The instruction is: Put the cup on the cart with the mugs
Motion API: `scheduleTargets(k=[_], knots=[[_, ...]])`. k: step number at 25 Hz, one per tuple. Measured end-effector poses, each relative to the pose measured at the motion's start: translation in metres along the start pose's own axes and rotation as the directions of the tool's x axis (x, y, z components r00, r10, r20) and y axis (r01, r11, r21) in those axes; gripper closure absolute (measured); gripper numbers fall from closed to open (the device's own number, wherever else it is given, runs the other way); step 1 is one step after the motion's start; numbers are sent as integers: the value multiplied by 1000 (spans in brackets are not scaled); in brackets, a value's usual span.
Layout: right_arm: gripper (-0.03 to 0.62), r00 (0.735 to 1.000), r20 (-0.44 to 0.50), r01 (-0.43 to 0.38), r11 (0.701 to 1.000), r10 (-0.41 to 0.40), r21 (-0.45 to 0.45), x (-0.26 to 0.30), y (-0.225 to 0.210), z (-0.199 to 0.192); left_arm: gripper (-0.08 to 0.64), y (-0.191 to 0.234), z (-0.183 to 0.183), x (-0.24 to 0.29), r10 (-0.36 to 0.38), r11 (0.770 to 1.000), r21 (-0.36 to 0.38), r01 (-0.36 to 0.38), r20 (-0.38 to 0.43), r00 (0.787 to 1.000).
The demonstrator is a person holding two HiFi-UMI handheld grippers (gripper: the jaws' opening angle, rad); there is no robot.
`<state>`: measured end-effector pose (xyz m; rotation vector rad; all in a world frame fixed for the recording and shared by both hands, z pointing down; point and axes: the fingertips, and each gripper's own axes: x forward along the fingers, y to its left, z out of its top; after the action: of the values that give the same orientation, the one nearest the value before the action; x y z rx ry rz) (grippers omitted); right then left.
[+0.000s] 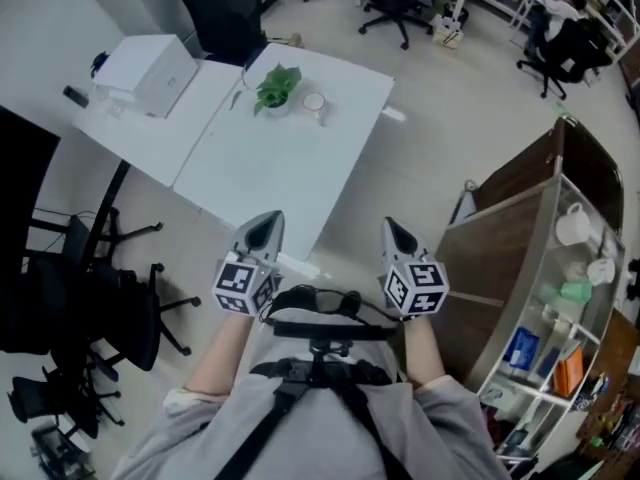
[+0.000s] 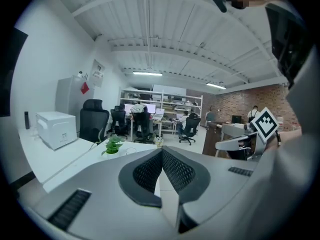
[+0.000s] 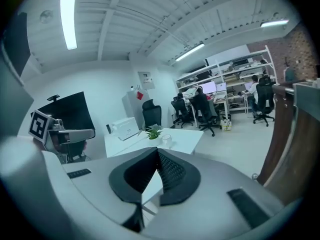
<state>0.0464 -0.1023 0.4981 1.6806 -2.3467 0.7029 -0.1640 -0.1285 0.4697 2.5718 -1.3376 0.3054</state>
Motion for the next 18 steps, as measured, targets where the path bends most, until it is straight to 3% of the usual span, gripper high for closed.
scheduleTargets(k=[6, 14, 16, 18], knots=[[589, 998, -29, -57, 998, 56, -41, 51, 15, 3, 557, 32, -8, -1, 83, 996, -36, -83, -15, 996], [587, 999, -41, -27, 993, 23, -115, 121, 33, 12, 557, 73, -4, 18, 81, 995, -54, -81, 8, 997], [524, 999, -50, -17, 990, 10, -143, 138, 34, 13, 555, 77, -1, 22, 80, 996, -39, -80, 2, 997], [385, 997, -69, -35, 988, 24, -151, 156, 38, 14, 557, 81, -1, 30, 70, 997, -17, -70, 1, 998]])
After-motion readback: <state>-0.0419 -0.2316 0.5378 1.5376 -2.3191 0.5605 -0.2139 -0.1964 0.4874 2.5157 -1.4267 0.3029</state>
